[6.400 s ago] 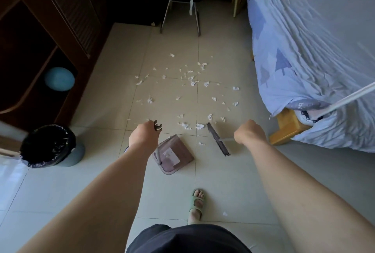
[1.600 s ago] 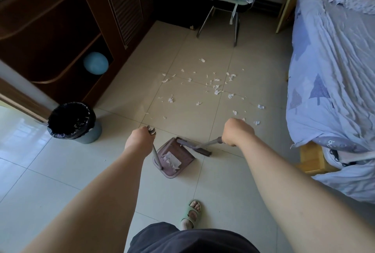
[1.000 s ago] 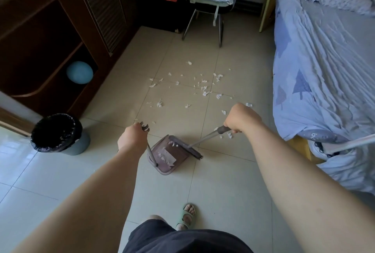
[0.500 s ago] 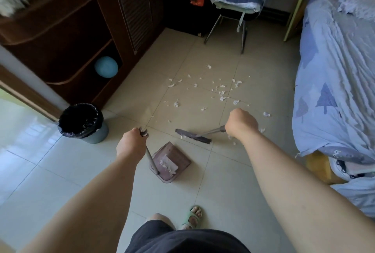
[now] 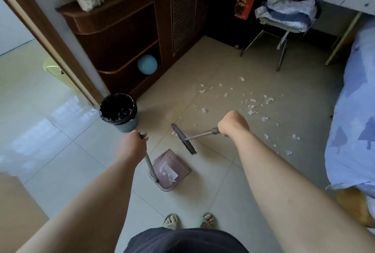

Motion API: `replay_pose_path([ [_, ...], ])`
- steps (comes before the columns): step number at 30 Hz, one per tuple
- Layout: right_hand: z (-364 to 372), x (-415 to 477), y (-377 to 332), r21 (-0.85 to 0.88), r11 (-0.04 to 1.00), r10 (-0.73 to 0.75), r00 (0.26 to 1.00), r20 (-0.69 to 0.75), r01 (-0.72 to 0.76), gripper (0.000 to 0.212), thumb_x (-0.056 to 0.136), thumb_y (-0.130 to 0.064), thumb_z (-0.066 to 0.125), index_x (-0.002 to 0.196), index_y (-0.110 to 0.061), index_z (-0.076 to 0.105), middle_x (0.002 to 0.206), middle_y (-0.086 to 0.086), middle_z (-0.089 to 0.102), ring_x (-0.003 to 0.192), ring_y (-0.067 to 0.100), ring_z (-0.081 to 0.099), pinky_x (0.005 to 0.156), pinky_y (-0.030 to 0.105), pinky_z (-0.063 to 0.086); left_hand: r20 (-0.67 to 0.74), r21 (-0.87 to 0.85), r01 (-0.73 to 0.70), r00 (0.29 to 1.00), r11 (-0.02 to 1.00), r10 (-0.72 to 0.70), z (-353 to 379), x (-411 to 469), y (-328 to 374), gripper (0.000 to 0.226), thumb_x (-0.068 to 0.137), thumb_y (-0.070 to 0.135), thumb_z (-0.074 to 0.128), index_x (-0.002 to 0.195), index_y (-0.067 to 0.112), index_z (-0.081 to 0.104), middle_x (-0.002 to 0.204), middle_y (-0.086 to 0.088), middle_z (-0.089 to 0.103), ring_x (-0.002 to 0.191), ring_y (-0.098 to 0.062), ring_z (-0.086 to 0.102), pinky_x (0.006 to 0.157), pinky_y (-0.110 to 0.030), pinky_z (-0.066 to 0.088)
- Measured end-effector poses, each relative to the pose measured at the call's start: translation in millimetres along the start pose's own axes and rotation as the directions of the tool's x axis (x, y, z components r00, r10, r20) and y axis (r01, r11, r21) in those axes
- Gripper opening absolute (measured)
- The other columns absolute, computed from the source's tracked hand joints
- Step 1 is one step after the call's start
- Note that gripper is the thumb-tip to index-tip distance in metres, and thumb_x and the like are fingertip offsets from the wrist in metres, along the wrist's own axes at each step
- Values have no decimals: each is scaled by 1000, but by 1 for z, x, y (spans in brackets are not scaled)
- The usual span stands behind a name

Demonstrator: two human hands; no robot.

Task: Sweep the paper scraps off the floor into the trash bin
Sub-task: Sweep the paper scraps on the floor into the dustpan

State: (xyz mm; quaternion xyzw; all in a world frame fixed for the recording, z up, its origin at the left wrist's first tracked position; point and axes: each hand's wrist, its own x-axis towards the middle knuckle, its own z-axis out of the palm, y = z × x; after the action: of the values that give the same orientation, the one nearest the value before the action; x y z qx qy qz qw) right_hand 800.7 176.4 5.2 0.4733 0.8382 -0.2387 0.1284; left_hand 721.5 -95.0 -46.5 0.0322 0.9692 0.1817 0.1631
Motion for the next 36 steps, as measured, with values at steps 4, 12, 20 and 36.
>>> replay_pose_path([
  [4, 22, -5, -31, 124, 991, 47, 995, 85, -57, 16, 73, -15, 74, 71, -12, 58, 67, 5, 63, 55, 21, 55, 41, 20, 34, -34, 78, 44, 999, 996, -41, -22, -1, -33, 16, 89, 24, 46, 75, 20, 50, 73, 1, 55, 75, -27, 55, 59, -29, 39],
  [12, 64, -18, -83, 277, 951, 81, 975, 209, -138, 10, 77, -1, 61, 84, 0, 68, 76, 13, 73, 43, 20, 45, 47, 24, 38, -34, 160, 146, 989, 976, -142, -45, -1, -96, 7, 84, 13, 46, 85, 12, 53, 84, -6, 61, 78, -29, 57, 61, -29, 43],
  [20, 115, -26, -121, 579, 733, 118, 905, 409, -357, 19, 82, 6, 41, 67, -3, 49, 76, 17, 63, 22, 12, 26, 32, 10, 21, -78, 185, 185, 982, 965, -174, -52, 0, -135, 14, 90, 20, 42, 90, 15, 55, 89, -5, 64, 84, -29, 59, 68, -31, 47],
  [36, 189, -4, -153, 652, 544, 165, 829, 534, -528, 4, 89, 2, 48, 87, -2, 48, 61, 9, 44, 29, 16, 37, 27, 8, 26, -88, 174, 221, 974, 960, -209, -59, 26, -156, 19, 92, 31, 41, 83, 18, 52, 80, -1, 58, 75, -27, 53, 59, -30, 38],
])
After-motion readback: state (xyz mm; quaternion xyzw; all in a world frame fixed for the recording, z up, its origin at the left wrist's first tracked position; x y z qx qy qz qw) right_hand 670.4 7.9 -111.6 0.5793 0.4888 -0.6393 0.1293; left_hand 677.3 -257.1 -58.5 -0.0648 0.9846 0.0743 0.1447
